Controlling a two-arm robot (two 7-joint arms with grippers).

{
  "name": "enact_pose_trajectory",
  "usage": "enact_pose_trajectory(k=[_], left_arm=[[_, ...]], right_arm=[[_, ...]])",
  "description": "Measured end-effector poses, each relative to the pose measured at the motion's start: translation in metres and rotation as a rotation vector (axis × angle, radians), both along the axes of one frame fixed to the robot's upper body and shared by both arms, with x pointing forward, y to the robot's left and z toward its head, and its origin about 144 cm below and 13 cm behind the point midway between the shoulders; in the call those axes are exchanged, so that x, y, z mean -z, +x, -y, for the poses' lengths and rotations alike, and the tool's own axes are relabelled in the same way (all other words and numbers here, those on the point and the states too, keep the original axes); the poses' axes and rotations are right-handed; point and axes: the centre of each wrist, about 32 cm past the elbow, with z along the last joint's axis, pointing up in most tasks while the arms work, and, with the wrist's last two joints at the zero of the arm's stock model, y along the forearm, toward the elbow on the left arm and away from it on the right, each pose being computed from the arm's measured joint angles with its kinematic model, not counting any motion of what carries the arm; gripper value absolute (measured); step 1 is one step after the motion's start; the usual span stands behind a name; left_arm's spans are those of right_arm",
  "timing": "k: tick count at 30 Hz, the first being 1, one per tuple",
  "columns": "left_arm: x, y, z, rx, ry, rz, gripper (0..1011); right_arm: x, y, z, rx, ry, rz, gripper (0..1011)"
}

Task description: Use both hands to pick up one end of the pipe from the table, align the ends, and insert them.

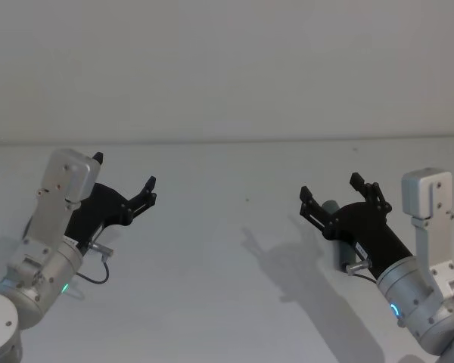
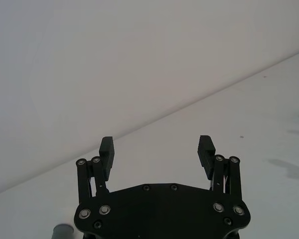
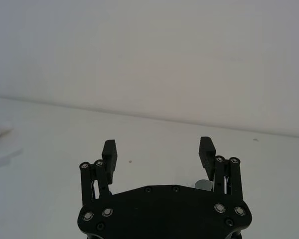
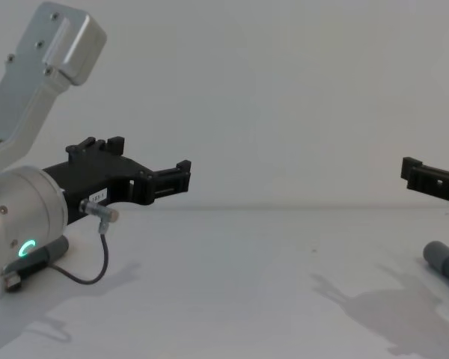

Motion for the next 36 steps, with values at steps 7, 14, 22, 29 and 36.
enact_pose_trajectory(k=[7,14,22,29,36], left_arm=[[0.0,0.0,0.0,0.0,0.0,0.0,1001],[0.0,0.0,0.0,0.0,0.0,0.0,1001],[0.0,0.0,0.0,0.0,0.0,0.0,1001],[0.0,0.0,0.0,0.0,0.0,0.0,1001],[0.0,0.0,0.0,0.0,0.0,0.0,1001]], right_arm=[[0.0,0.0,0.0,0.0,0.0,0.0,1002],[0.0,0.0,0.0,0.0,0.0,0.0,1002],[0.0,0.0,0.0,0.0,0.0,0.0,1002],[0.0,0.0,0.0,0.0,0.0,0.0,1002],[0.0,0.0,0.0,0.0,0.0,0.0,1002]])
